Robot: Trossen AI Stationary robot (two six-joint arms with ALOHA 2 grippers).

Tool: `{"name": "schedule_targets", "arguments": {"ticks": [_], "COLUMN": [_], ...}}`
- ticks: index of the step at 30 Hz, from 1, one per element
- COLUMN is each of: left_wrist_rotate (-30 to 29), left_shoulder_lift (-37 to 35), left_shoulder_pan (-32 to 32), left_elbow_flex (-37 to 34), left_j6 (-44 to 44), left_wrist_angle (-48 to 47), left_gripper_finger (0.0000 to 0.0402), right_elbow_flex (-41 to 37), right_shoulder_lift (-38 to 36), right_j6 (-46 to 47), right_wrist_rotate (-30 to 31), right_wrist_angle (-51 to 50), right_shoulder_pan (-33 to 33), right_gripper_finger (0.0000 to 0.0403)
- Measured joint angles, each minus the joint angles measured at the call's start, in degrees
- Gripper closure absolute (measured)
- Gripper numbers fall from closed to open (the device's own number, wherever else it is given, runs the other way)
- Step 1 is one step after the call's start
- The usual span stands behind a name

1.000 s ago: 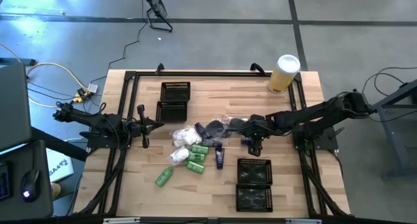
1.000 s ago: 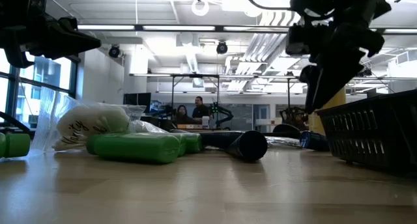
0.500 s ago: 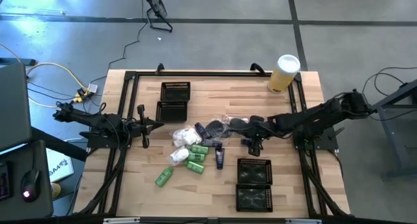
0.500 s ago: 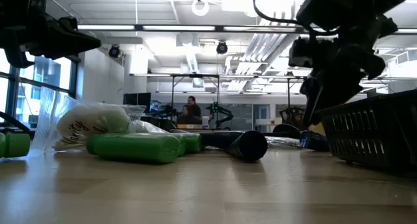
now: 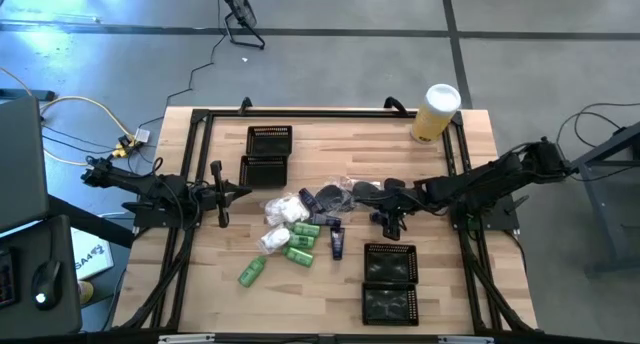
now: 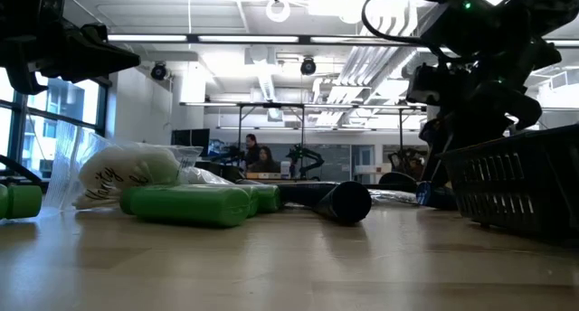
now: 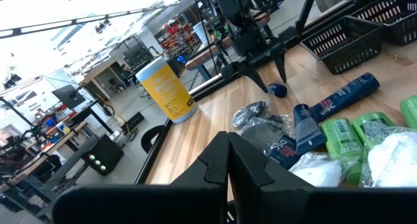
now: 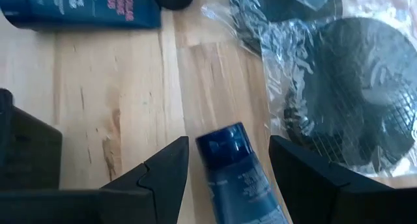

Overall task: Pick & Place Travel size toiletries
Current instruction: Put the blue shave cream into the middle bottom black basket

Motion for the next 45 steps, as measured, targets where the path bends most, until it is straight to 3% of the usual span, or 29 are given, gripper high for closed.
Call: {"name": "schedule_targets", "arguments": {"ticks": [17, 28, 35, 45], "left_wrist_rotate": [0.02, 0.02, 0.02, 0.02], "left_shoulder_lift": [0.01, 0.0, 0.0, 0.0], "left_shoulder_pan": [0.0, 0.0, -0.01, 0.0], "left_elbow_flex": [0.0, 0.0, 0.0, -0.02], "left_j6": [0.0, 0.0, 0.0, 0.0], "left_wrist_angle": [-0.28, -0.35, -0.35, -0.35], "left_gripper_finger": [0.0402, 0.0402, 0.0402, 0.0402], "right_elbow_flex": [0.01, 0.01, 0.01, 0.01], "right_shoulder_lift": [5.92, 5.95, 5.88, 5.29], "right_j6": [-0.98, -0.32, 0.59, 2.67], "right_wrist_rotate": [0.63, -0.25, -0.16, -0.25], "right_wrist_angle": [2.63, 2.76, 2.72, 3.35], "right_shoulder_pan": [0.12, 0.15, 0.15, 0.15], "right_gripper_finger": [0.0201, 0.0277, 0.0247, 0.0268]}}
